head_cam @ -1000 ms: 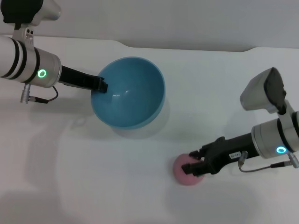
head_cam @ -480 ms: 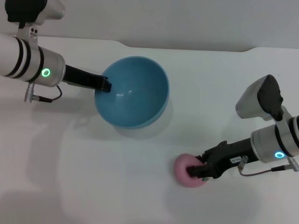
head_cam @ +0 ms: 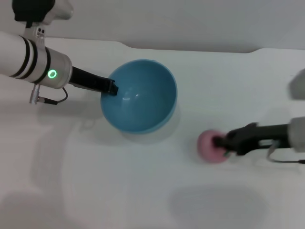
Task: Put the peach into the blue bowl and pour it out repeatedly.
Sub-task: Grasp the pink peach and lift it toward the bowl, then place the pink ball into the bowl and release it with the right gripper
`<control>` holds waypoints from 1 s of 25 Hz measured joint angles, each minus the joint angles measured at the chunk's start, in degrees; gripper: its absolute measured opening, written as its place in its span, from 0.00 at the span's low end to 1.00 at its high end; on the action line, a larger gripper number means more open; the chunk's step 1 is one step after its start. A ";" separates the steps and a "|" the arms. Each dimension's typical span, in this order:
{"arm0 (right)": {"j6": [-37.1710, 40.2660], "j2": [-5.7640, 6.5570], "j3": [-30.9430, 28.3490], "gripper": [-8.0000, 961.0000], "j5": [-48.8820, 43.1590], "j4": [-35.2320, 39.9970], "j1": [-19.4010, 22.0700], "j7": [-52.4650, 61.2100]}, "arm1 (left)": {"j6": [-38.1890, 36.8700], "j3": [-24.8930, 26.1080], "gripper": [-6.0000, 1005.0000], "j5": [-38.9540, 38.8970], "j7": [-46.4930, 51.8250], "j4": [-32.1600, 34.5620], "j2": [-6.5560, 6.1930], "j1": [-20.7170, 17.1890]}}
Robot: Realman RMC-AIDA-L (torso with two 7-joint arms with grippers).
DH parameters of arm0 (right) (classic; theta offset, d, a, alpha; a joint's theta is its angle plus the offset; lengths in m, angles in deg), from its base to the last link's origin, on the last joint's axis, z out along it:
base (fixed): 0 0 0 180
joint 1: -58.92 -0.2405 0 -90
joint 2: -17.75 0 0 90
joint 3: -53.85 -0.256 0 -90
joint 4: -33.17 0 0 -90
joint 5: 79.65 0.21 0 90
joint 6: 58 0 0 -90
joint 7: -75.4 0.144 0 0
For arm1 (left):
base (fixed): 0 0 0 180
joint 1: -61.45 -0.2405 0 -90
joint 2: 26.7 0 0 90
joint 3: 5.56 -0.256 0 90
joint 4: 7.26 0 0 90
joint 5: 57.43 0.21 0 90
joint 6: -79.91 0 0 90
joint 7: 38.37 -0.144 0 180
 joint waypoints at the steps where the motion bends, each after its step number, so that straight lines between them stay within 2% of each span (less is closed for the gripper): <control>1: 0.60 0.11 -3.18 0.16 0.00 1.07 1.33 -0.03 | 0.03 -0.63 0.00 -0.06 0.00 -0.14 0.02 0.09; 2: 1.30 0.17 -5.86 0.11 0.00 2.06 2.24 -0.06 | 0.11 -1.38 0.00 -0.11 0.03 -0.47 0.04 0.32; 6: 4.33 -0.05 -14.79 0.08 0.01 7.37 5.95 -0.12 | 1.10 -4.91 0.00 -0.47 1.39 -3.13 0.28 2.17; 10: 9.35 -0.17 -21.10 0.07 0.06 11.37 6.78 -0.13 | 2.97 -12.55 0.00 -1.41 4.10 -6.70 0.49 5.28; 11: 10.99 -0.10 -22.03 0.07 0.07 12.10 6.55 -0.13 | 3.64 -15.79 0.00 -2.22 5.07 -7.49 0.60 6.38; 13: 13.81 0.03 -22.70 0.06 0.08 13.86 6.05 -0.19 | 4.75 -20.85 0.00 -3.62 6.41 -8.05 0.69 7.77; 14: 16.47 -0.13 -22.58 0.06 0.13 16.08 5.63 -0.61 | 5.66 -25.20 0.00 -4.83 7.72 -8.23 0.75 9.04; 15: 16.47 -0.13 -22.58 0.06 0.13 16.08 5.63 -0.61 | 6.06 -26.94 0.00 -5.46 8.30 -8.24 0.79 9.58; 16: 17.88 -0.32 -22.31 0.06 0.28 17.19 5.44 -0.99 | 6.06 -26.94 0.00 -5.46 8.30 -8.24 0.79 9.58; 20: 23.76 -0.57 -20.35 0.06 1.53 19.32 3.88 -2.32 | 7.37 -33.00 0.00 -7.88 10.51 -8.28 0.92 11.54; 25: 26.47 -0.48 -14.29 0.08 -0.13 19.46 1.77 -2.46 | 7.68 -34.07 0.00 -9.36 10.97 -8.29 1.02 12.47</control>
